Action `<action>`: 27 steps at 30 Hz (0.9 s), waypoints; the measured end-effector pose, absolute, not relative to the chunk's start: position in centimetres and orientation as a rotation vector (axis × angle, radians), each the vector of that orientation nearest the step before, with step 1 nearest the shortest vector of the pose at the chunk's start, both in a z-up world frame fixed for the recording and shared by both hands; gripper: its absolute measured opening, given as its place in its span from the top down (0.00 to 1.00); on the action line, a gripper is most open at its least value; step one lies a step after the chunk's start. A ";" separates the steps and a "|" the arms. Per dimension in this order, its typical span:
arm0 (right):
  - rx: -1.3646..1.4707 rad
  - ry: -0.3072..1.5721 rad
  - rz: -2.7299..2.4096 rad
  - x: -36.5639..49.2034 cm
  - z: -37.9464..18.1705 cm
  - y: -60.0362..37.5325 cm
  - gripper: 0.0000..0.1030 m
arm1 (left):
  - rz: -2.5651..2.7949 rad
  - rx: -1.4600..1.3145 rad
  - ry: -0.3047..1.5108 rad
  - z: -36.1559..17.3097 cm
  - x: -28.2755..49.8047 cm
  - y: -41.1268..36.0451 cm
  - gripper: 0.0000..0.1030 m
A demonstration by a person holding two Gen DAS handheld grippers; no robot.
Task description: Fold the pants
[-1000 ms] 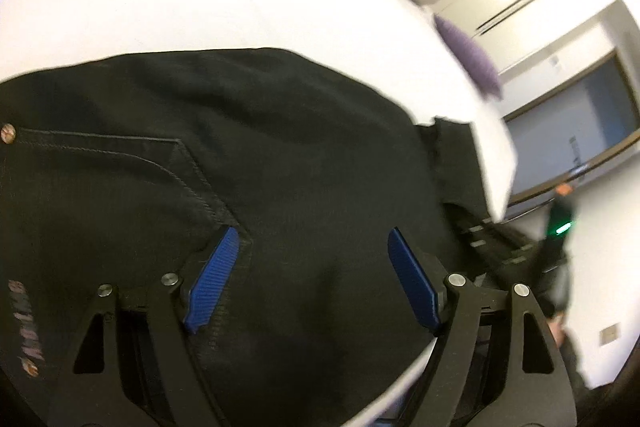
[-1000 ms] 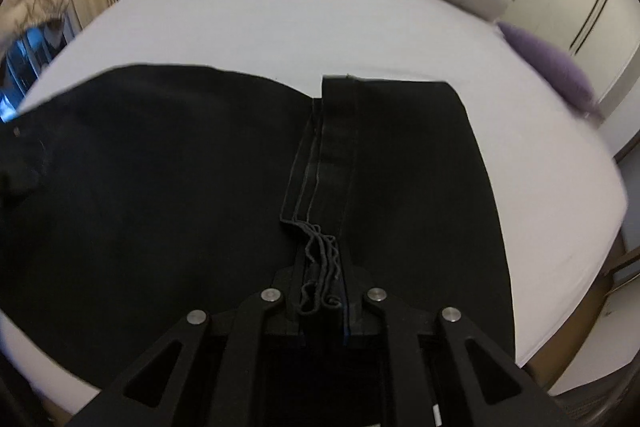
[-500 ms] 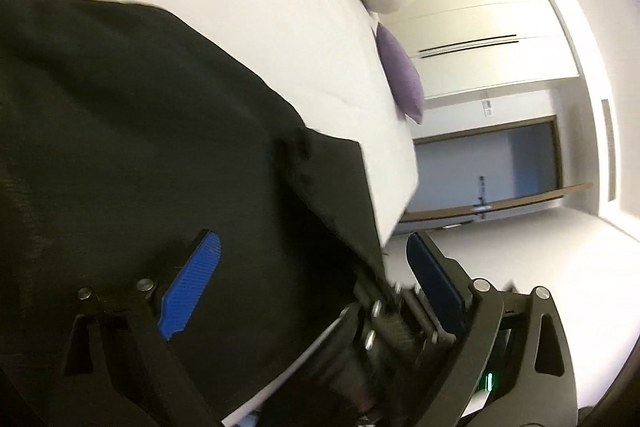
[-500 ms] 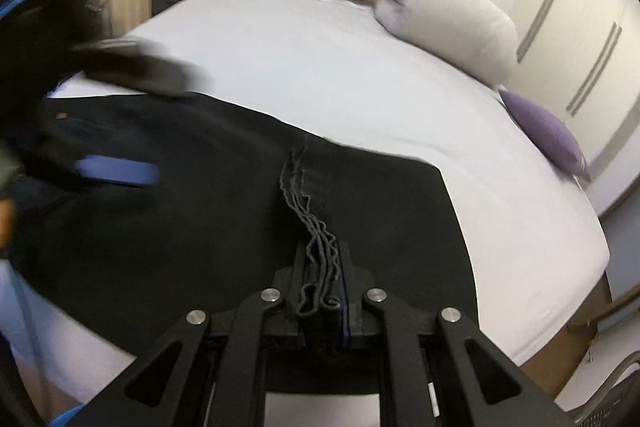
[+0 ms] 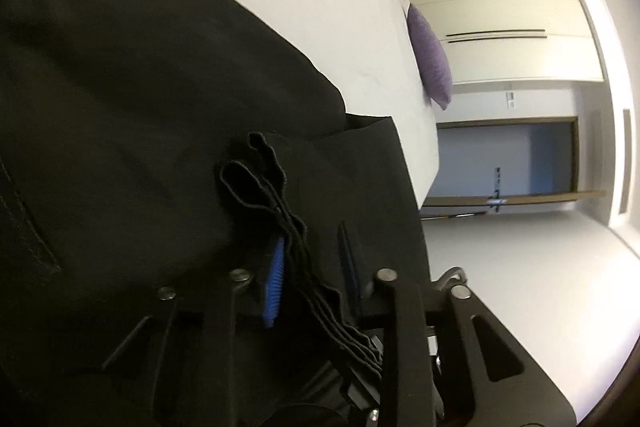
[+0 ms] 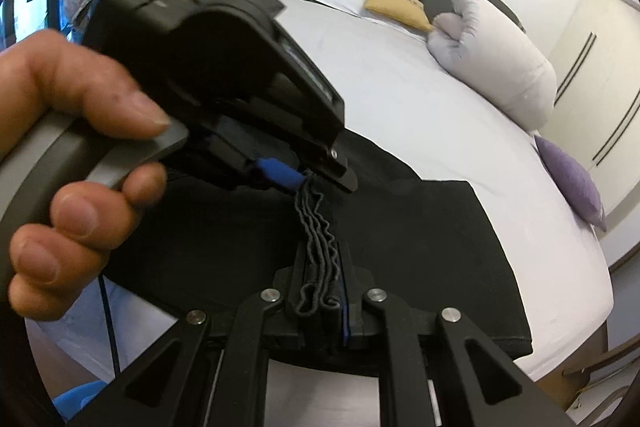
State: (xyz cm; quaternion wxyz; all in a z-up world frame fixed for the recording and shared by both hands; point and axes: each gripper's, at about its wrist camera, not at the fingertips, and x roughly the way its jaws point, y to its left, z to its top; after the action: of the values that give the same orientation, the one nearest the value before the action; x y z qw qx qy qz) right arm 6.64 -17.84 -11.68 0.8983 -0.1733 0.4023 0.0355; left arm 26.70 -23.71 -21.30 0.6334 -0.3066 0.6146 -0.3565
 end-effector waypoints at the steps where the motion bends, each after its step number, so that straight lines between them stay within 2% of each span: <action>1: -0.363 0.830 0.080 6.7 -11.6 -17.8 0.87 | -0.817 -0.687 1.401 -21.1 26.8 -23.5 0.86; 3: -0.373 0.821 0.096 6.7 -11.3 -17.3 0.87 | -0.825 -0.658 1.388 -20.7 26.8 -22.6 0.90; 11: -0.406 0.789 0.178 6.4 -10.5 -14.9 0.87 | -0.829 -0.523 1.324 -17.5 26.5 -19.5 0.92; 24: -0.447 0.860 0.275 8.1 -13.4 -11.0 0.86 | -0.708 -0.569 1.343 -20.6 27.0 -14.6 0.92; 27: -0.456 0.899 0.292 8.8 -14.3 -11.0 0.82 | -0.693 -0.570 1.353 -21.9 26.8 -14.0 0.92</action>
State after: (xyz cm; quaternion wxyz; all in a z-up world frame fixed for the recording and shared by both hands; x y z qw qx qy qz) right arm 8.83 -10.95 -14.35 0.8655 -0.2178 0.4290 0.1395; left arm 26.79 -13.97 -21.88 0.6881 -0.2547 0.6048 -0.3096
